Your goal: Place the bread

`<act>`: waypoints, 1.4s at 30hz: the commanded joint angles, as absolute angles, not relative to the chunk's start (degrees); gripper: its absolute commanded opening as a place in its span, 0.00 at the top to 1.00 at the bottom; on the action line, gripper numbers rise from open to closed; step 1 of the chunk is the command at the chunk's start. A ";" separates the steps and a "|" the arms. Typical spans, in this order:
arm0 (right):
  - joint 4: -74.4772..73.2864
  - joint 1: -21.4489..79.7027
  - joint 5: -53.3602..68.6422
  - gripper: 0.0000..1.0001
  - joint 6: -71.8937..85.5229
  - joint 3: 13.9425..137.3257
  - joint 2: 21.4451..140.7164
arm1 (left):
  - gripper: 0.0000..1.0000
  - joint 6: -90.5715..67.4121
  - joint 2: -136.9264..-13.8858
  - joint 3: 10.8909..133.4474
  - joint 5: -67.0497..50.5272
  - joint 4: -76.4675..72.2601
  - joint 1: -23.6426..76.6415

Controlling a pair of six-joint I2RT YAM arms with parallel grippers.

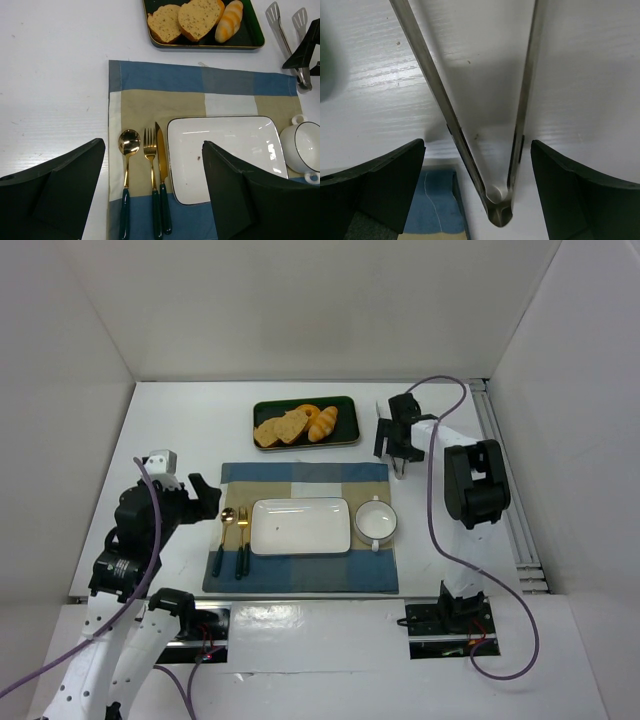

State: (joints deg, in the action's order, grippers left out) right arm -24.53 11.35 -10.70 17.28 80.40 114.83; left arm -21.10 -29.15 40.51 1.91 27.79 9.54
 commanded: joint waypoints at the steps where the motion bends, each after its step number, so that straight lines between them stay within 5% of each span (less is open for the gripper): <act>1: -20.92 11.07 -8.00 0.07 17.31 83.58 116.80 | 0.08 -19.95 -29.00 41.04 3.60 24.79 9.76; 26: -23.47 8.88 -4.40 0.26 17.84 90.18 126.03 | 0.07 -19.42 -28.48 40.52 3.60 24.26 9.76; 42: -38.31 9.40 -4.30 0.27 11.34 103.26 139.74 | 0.07 -19.42 -27.95 40.52 4.13 24.79 9.76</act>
State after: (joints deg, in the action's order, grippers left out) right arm -26.72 9.23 -6.42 12.78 104.38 132.42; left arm -20.91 -28.62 40.49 3.38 26.57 9.54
